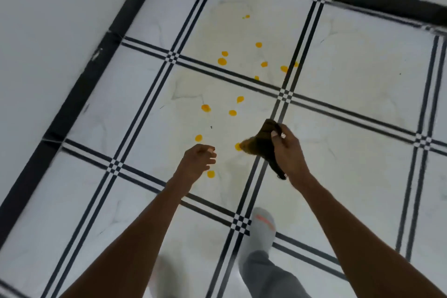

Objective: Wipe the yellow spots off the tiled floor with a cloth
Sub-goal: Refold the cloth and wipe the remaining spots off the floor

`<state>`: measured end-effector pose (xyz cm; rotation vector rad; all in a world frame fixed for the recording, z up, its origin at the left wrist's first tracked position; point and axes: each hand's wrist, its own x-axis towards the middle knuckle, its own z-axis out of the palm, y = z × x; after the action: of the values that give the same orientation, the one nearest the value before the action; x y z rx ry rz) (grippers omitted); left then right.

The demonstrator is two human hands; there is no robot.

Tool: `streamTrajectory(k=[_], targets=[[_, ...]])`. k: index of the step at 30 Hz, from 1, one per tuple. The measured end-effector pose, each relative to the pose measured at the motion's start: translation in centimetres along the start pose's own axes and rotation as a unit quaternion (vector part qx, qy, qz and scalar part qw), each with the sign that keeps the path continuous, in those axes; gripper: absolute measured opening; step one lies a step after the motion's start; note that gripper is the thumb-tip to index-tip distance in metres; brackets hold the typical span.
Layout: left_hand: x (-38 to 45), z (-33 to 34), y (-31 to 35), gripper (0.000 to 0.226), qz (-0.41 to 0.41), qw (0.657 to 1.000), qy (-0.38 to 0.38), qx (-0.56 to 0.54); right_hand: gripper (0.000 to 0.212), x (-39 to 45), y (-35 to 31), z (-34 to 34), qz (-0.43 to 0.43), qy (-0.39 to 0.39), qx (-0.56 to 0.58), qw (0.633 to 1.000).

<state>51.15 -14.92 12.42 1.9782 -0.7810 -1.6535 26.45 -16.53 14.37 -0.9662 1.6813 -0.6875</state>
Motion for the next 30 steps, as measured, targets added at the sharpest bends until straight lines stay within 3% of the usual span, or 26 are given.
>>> streamTrajectory(k=[5, 7, 10, 12, 14, 17, 19, 21, 23, 26, 30], targets=[[9.5, -2.6, -6.1, 0.014, 0.078, 0.993, -0.004, 0.084, 0.034, 5.4, 5.1, 4.5, -0.07, 0.134, -0.094, 0.984], [14.4, -3.5, -8.9, 0.012, 0.106, 0.986, -0.008, 0.125, 0.035, 7.5, 8.3, 8.0, -0.101, 0.142, -0.181, 0.968], [20.3, -4.7, -11.9, 0.016, 0.156, 0.966, 0.039, 0.204, 0.035, 8.7, 14.1, 14.2, -0.153, 0.075, -0.311, 0.935], [23.0, -5.4, -13.2, 0.017, 0.198, 0.948, 0.088, 0.232, 0.028, 8.4, 17.6, 17.6, -0.125, -0.039, -0.343, 0.93], [26.3, -5.6, -14.7, 0.017, 0.241, 0.93, 0.116, 0.252, 0.028, 8.8, 20.8, 20.0, -0.096, -0.077, -0.371, 0.92], [29.4, -6.1, -15.8, 0.016, 0.275, 0.91, 0.163, 0.263, 0.032, 10.8, 23.3, 20.8, -0.156, 0.056, -0.365, 0.916], [31.2, -6.5, -16.2, 0.016, 0.305, 0.89, 0.198, 0.274, 0.023, 12.9, 24.1, 20.7, -0.202, 0.141, -0.373, 0.894], [32.6, -7.0, -16.4, 0.016, 0.342, 0.861, 0.226, 0.3, 0.035, 15.0, 25.0, 20.9, -0.211, 0.168, -0.412, 0.87], [33.6, -7.4, -16.5, 0.018, 0.388, 0.816, 0.242, 0.353, 0.055, 16.6, 26.2, 21.3, -0.2, 0.158, -0.444, 0.859], [34.4, -7.9, -16.9, 0.026, 0.423, 0.751, 0.252, 0.44, 0.067, 17.1, 27.8, 21.5, -0.193, 0.134, -0.492, 0.838], [34.8, -8.6, -18.0, 0.032, 0.438, 0.73, 0.233, 0.47, 0.07, 17.8, 27.1, 21.6, -0.191, 0.123, -0.522, 0.822]])
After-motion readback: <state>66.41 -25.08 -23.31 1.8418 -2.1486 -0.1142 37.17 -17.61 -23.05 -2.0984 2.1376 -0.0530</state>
